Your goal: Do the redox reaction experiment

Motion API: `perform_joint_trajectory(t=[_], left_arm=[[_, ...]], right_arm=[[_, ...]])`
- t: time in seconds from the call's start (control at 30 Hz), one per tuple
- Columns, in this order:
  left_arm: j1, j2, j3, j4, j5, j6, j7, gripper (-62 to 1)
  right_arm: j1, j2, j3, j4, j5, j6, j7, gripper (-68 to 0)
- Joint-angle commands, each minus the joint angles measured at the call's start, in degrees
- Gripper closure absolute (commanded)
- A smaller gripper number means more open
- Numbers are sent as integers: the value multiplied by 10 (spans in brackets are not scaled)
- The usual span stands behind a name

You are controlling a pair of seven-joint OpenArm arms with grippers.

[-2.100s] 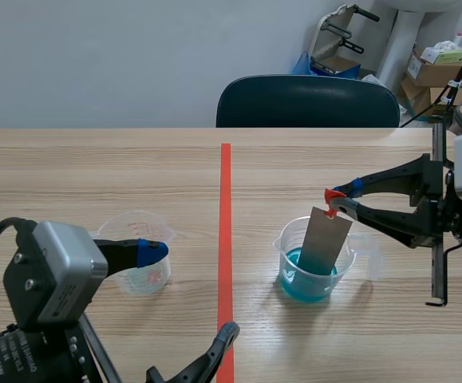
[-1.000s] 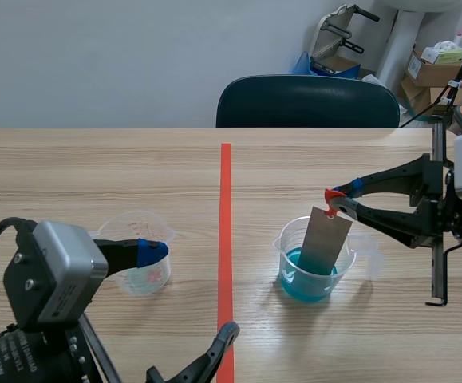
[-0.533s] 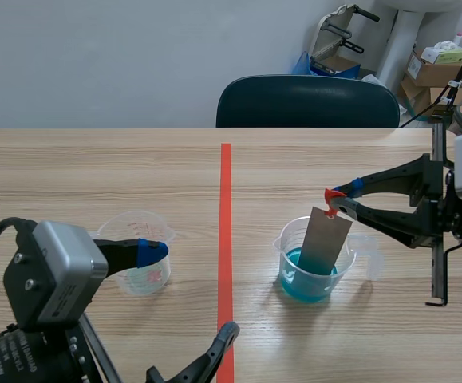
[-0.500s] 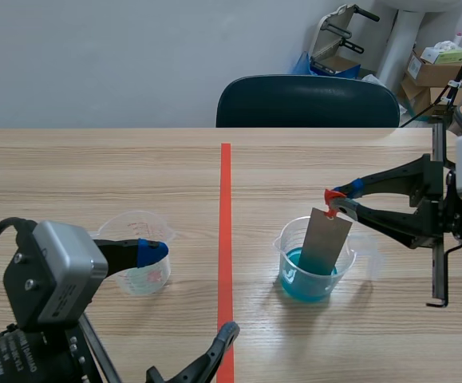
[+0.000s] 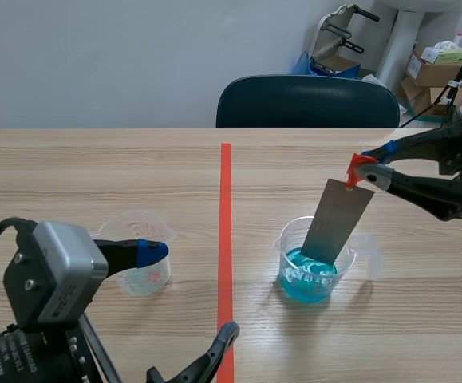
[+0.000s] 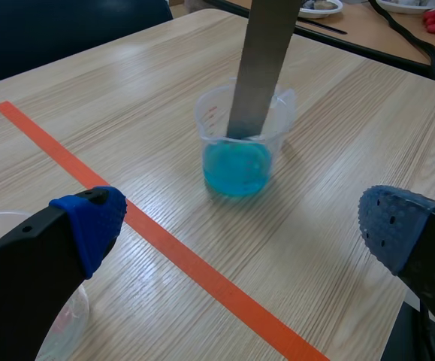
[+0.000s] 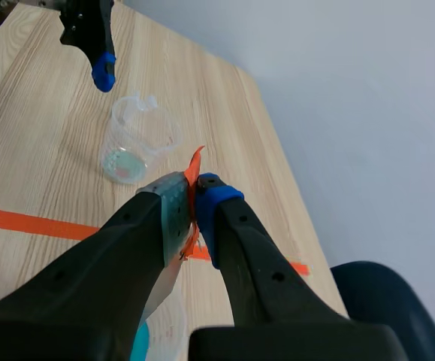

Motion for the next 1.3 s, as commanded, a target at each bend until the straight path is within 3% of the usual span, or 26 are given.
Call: perform_joint_trajectory(t=[0.0,0.27,0.7,1.27], left_arm=[[0,4,0,10,-2,-3,-10,-623],[0,4,0,10,-2,-3,-10,-623],[0,4,0,10,-2,-3,-10,-623],[0,4,0,10,-2,-3,-10,-623]], right_arm=[[7,17,10,19,12,5,14,-8],[7,54,12,69,18,5,19,-9],[7,98,12,115,68,5,19,-8],[7,117,12,136,94,5,19,-8]])
